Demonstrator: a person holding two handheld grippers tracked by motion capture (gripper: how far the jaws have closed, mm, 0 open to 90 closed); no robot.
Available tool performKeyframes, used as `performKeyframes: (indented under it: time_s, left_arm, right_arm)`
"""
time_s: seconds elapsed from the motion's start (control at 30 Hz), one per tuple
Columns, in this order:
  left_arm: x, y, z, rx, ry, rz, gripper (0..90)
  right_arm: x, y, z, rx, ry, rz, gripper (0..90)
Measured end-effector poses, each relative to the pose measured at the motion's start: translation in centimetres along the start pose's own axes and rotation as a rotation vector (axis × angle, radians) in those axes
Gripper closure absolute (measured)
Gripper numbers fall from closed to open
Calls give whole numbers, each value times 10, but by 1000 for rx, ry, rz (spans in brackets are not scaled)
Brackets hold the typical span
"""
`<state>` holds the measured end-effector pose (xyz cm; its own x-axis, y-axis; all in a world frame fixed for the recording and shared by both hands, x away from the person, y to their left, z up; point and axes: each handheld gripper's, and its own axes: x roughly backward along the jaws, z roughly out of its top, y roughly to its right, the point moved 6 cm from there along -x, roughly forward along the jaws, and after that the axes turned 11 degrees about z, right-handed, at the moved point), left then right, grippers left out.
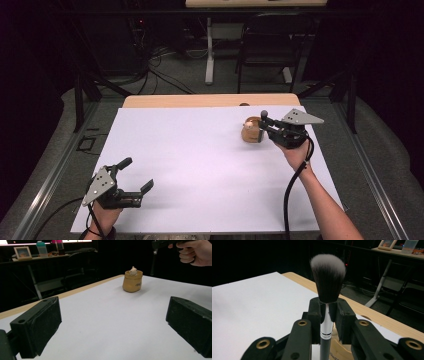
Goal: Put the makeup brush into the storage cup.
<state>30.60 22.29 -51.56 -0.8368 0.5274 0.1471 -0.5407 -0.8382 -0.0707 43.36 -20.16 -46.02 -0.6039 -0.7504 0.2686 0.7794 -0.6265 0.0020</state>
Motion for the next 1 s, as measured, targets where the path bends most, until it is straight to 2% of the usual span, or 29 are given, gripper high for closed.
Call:
performKeyframes:
  time_s: [0.53,1.0]
  left_arm:
    - [0,0,0,1,-4,-3,0]
    - [0,0,0,6,-3,-7,0]
  right_arm:
    - [-5,18,17,15,18,-34,758]
    - [-23,34,33,20,21,-54,758]
